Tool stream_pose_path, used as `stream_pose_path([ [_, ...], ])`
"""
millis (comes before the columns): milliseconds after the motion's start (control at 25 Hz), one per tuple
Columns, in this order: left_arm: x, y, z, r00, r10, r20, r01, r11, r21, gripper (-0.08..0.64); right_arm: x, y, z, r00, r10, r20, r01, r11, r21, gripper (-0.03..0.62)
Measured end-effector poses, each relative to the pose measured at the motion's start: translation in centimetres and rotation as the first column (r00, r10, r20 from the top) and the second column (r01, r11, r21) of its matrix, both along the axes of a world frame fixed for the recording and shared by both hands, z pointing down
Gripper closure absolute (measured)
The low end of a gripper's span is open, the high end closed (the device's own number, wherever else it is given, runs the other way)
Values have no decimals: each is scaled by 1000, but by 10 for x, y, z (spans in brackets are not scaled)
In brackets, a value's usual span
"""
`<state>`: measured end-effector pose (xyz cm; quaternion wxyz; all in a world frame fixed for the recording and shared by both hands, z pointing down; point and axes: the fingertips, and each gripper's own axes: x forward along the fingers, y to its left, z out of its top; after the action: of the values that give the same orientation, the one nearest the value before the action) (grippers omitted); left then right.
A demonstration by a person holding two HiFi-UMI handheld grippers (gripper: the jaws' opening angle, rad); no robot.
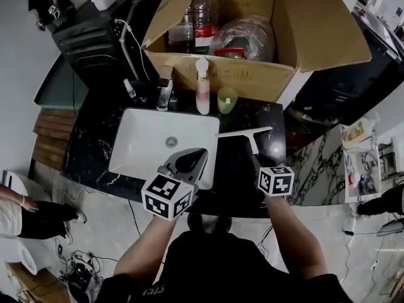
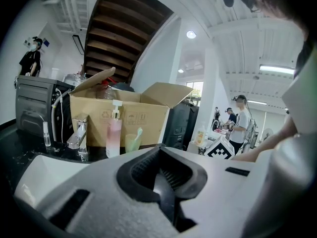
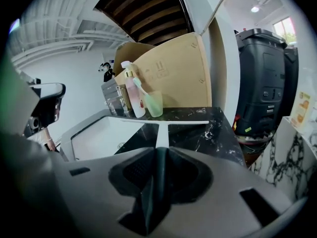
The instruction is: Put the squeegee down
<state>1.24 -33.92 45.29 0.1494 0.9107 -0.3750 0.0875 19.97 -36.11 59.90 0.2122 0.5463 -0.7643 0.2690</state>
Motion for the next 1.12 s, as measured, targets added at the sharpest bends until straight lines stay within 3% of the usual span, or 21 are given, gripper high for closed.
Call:
stream_pose_path([
  [400, -2, 2, 3, 1000, -7, -7, 7, 1000, -5, 551, -4, -1, 15, 995, 41, -94, -41, 999, 2, 494],
  [800, 1, 6, 3, 1000, -2, -9, 2, 1000, -7, 551, -13, 14, 24, 999, 36, -23, -38, 997, -73, 489],
  [1120, 5, 10, -3, 1000, 2, -12, -2, 1000, 3, 551, -26, 34, 11, 997, 13, 82, -7, 997, -74, 462],
])
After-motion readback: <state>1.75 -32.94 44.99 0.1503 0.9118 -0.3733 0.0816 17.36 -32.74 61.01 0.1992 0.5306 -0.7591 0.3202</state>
